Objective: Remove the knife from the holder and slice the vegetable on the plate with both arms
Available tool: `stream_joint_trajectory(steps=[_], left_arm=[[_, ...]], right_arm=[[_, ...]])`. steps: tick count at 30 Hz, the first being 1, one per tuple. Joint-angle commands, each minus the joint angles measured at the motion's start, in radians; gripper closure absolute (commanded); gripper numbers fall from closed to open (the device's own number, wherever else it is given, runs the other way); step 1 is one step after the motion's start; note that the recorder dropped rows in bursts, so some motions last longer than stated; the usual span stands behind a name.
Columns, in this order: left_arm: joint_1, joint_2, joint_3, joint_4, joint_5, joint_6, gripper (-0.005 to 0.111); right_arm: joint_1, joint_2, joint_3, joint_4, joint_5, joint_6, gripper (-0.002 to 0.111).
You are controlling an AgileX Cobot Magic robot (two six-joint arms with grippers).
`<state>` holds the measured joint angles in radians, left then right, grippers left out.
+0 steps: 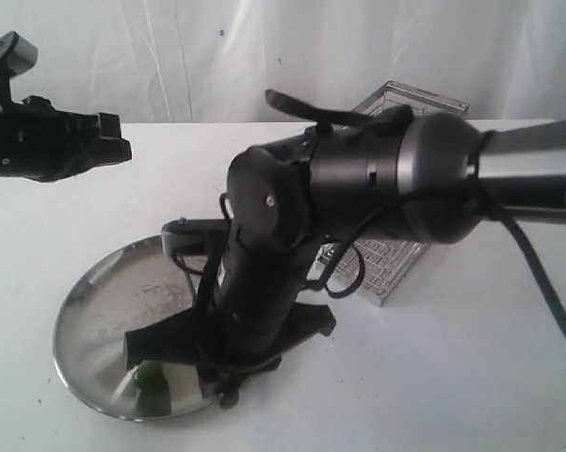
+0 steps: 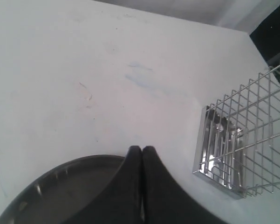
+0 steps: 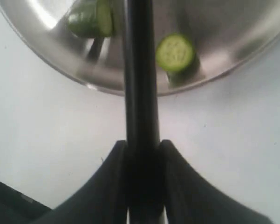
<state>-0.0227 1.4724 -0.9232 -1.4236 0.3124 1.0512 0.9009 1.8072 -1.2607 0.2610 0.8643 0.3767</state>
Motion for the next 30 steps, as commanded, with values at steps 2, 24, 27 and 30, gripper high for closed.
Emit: stream_joint_trajectory(steps=[2, 24, 27, 30], left_arm=[[0.021, -0.055, 0.012, -0.008, 0.049, -0.008, 0.107], [0.021, -0.148, 0.161, 0.047, 0.021, -0.050, 0.107], [0.021, -0.148, 0.165, 0.060, 0.019, -0.050, 0.107], [0.021, -0.148, 0.165, 0.067, 0.017, -0.050, 0.107]], right_arm=[[-0.091, 0.032, -0.060, 0.025, 0.018, -0.127, 0.108], [-0.106, 0.303, -0.220, 0.611, -0.266, -0.336, 0.104], [-0.106, 0.310, -0.220, 0.611, -0.272, -0.336, 0.090], [-0.106, 0.310, -0.220, 0.611, -0.275, -0.328, 0.080]])
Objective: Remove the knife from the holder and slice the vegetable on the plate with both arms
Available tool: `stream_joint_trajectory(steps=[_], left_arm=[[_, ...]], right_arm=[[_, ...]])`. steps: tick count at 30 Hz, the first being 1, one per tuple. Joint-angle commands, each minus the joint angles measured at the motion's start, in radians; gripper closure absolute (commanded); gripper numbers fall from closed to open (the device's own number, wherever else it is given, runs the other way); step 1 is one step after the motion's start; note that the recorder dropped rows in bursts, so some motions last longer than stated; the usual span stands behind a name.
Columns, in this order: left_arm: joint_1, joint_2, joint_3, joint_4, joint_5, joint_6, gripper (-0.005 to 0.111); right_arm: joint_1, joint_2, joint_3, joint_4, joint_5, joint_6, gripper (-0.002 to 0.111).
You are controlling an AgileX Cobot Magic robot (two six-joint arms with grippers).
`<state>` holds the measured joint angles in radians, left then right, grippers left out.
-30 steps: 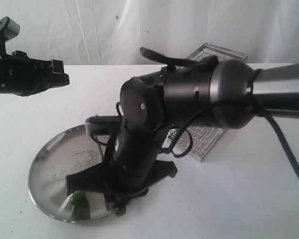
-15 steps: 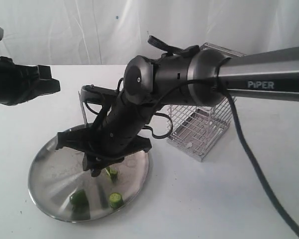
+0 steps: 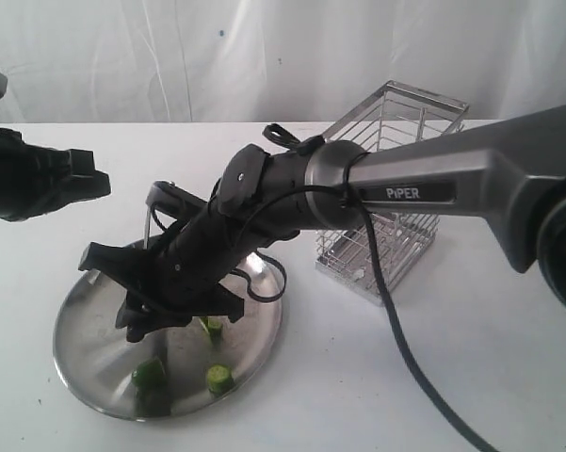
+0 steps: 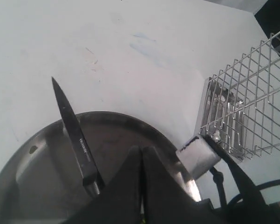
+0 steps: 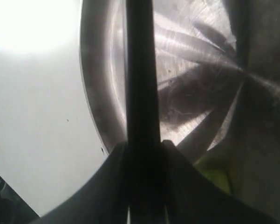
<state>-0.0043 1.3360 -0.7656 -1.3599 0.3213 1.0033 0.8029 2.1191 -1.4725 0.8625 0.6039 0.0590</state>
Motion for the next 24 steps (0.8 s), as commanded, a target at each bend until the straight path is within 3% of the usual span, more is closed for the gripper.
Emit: stream_joint_trajectory(steps=[1, 11, 16, 21, 24], left_arm=[[0.003, -0.011, 0.008, 0.003, 0.005, -0.002, 0.107], [0.003, -0.011, 0.008, 0.008, 0.025, -0.002, 0.107], [0.003, -0.041, 0.008, 0.008, 0.038, -0.014, 0.107], [0.003, -0.108, -0.001, -0.063, -0.062, -0.014, 0.107], [0.003, -0.143, -0.037, -0.079, -0.160, -0.028, 0.107]], right_arm=[[-0.008, -0.001, -0.008, 0.009, -0.010, -0.010, 0.079], [-0.037, -0.041, -0.008, -0.023, 0.036, -0.018, 0.078], [-0.096, -0.136, -0.008, -0.041, 0.090, -0.164, 0.079], [-0.149, -0.269, -0.011, -0.059, 0.078, -0.236, 0.106], [-0.187, -0.357, -0.033, -0.077, 0.025, -0.286, 0.108]])
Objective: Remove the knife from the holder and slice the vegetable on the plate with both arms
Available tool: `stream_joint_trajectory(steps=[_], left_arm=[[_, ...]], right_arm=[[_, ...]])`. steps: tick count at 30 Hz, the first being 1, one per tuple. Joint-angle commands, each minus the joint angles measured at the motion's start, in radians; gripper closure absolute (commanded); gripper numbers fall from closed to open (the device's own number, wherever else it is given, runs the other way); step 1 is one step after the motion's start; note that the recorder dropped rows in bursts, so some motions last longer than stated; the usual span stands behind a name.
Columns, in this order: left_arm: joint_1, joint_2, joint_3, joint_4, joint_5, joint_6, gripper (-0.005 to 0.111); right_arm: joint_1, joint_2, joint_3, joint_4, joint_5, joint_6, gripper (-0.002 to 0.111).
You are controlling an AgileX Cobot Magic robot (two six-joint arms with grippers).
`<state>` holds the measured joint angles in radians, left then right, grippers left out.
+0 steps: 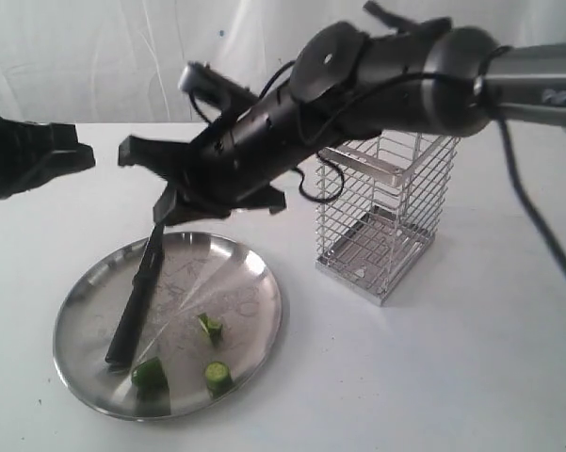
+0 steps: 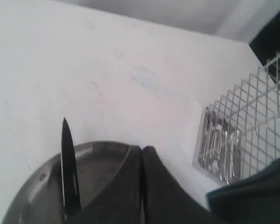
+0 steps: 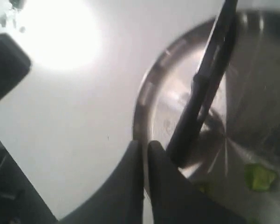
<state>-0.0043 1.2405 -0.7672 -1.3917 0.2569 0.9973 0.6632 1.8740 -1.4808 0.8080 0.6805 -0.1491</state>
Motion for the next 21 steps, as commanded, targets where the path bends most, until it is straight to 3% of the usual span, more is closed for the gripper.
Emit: stream_joint_trajectory(steps=[1, 5, 8, 13, 15, 18, 21], left_arm=[[0.003, -0.061, -0.052, -0.048, -0.129, -0.029, 0.107], [0.007, -0.125, -0.111, -0.030, -0.215, -0.033, 0.107], [0.049, -0.159, -0.135, 0.011, -0.213, -0.029, 0.107], [0.174, -0.190, -0.134, 0.243, -0.181, -0.032, 0.107], [0.191, -0.215, -0.134, 0.293, -0.123, -0.054, 0.107], [0.191, -0.269, -0.118, 0.302, 0.021, -0.106, 0.107], [0.191, -0.349, -0.066, 0.373, 0.030, -0.174, 0.107]], right_arm=[[-0.063, -0.140, -0.033, -0.036, -0.065, -0.077, 0.108], [-0.189, -0.275, -0.058, -0.161, -0.089, -0.050, 0.108], [-0.338, -0.356, -0.058, -0.368, -0.076, 0.101, 0.108], [-0.606, -0.457, -0.048, -0.914, 0.053, 0.235, 0.108], [-0.682, -0.493, -0.027, -1.105, 0.132, 0.286, 0.108], [-0.757, -0.586, 0.068, -1.244, 0.161, 0.526, 0.108], [-0.741, -0.734, 0.225, -1.233, 0.075, 0.537, 0.108]])
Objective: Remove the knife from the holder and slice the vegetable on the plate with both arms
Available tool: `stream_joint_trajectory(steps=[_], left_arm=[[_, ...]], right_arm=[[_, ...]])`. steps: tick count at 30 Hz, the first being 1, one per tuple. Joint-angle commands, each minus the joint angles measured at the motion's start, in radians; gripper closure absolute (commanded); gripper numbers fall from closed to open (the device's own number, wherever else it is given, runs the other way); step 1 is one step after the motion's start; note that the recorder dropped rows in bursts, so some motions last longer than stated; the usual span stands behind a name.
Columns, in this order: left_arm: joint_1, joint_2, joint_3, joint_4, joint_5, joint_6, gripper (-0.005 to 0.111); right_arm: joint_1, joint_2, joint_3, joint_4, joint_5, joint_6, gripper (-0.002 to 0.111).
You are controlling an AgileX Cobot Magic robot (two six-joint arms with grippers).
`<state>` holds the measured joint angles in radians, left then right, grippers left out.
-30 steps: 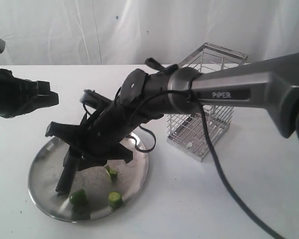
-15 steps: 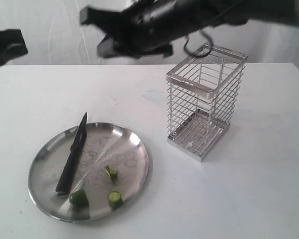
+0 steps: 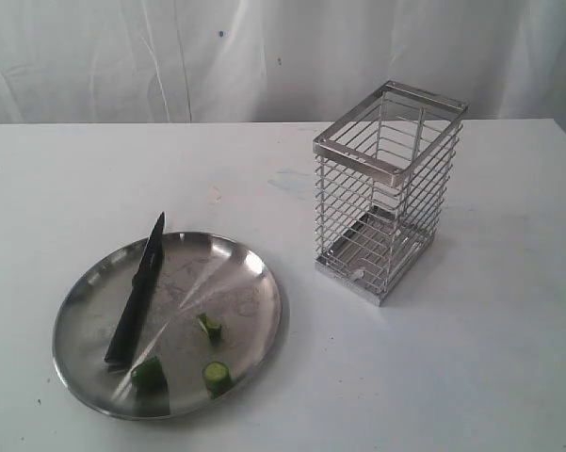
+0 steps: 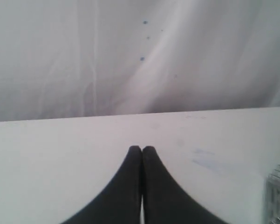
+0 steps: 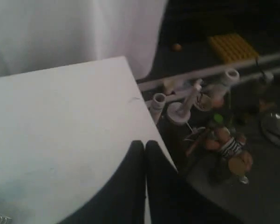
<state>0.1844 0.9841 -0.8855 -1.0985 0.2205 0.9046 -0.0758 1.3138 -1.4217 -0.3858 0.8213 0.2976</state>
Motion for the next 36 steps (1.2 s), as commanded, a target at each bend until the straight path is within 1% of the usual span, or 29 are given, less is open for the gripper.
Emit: stream_joint_trajectory(steps=[1, 3, 5, 7, 9, 11, 12, 14, 16, 17, 18, 19, 21, 26, 28, 33, 36], left_arm=[[0.002, -0.125, 0.081, 0.125, 0.042, -0.123, 0.107], [0.000, -0.220, 0.146, 0.235, 0.001, -0.281, 0.107], [-0.017, -0.308, 0.210, 0.296, -0.047, -0.387, 0.107], [-0.038, -0.356, 0.273, 0.301, -0.067, -0.376, 0.107], [-0.058, -0.379, 0.336, 0.305, -0.040, -0.353, 0.107], [-0.070, -0.380, 0.383, 0.305, 0.044, -0.348, 0.107], [-0.070, -0.378, 0.401, 0.305, 0.108, -0.348, 0.107], [-0.070, -0.378, 0.432, 0.305, 0.218, -0.348, 0.107], [-0.070, -0.378, 0.446, 0.305, 0.297, -0.348, 0.107], [-0.072, -0.378, 0.449, 0.283, 0.360, -0.394, 0.107], [-0.083, -0.378, 0.454, 0.242, 0.385, -0.456, 0.107], [-0.099, -0.376, 0.459, 0.196, 0.383, -0.499, 0.107], [-0.127, -0.371, 0.458, 0.123, 0.299, -0.521, 0.107], [-0.127, -0.371, 0.458, 0.120, 0.114, -0.513, 0.107], [-0.127, -0.371, 0.458, 0.120, 0.063, -0.512, 0.107], [-0.127, -0.371, 0.458, 0.120, 0.002, -0.512, 0.107], [-0.127, -0.373, 0.458, 0.120, 0.010, -0.512, 0.107]], right_arm=[[0.010, -0.232, 0.218, -0.039, -0.113, 0.085, 0.108], [0.035, -0.398, 0.355, -0.049, -0.214, 0.045, 0.108], [0.045, -0.561, 0.476, -0.065, -0.288, 0.035, 0.108], [0.045, -0.729, 0.597, -0.066, -0.350, 0.037, 0.108], [0.045, -0.871, 0.705, -0.084, -0.403, 0.037, 0.108], [0.045, -0.973, 0.791, -0.083, -0.460, 0.037, 0.108], [0.045, -1.019, 0.832, -0.085, -0.477, 0.037, 0.108], [0.045, -1.079, 0.897, -0.085, -0.489, 0.037, 0.108], [0.045, -1.103, 0.955, -0.087, -0.474, 0.037, 0.108], [0.045, -1.105, 0.982, -0.089, -0.458, 0.037, 0.108], [0.045, -1.105, 1.006, -0.089, -0.440, 0.037, 0.108], [0.045, -1.102, 1.026, -0.077, -0.438, 0.037, 0.108], [0.045, -1.102, 1.049, -0.052, -0.416, 0.037, 0.108], [0.045, -1.102, 1.061, -0.051, -0.376, 0.058, 0.108], [0.045, -1.102, 1.061, -0.053, -0.374, 0.058, 0.108], [0.045, -1.118, 1.093, -0.060, -0.408, 0.058, 0.108], [0.045, -1.146, 1.171, 0.058, -0.467, 0.052, 0.108]])
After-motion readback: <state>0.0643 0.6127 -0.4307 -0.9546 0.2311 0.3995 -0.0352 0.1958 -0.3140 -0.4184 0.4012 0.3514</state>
